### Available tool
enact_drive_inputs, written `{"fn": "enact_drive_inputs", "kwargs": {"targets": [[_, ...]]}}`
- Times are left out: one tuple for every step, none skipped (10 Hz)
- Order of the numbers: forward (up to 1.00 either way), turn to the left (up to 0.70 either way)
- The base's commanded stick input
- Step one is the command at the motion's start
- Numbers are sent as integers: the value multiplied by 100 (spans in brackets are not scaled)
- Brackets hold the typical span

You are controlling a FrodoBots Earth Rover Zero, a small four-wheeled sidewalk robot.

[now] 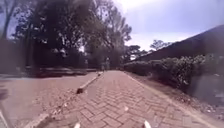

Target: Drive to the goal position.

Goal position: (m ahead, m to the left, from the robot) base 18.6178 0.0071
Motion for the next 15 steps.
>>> {"fn": "enact_drive_inputs", "kwargs": {"targets": [[70,0],[70,0],[70,0],[70,0],[70,0],[70,0],[70,0],[70,0],[70,0],[70,0],[70,0],[70,0],[70,0],[70,0],[70,0]]}}
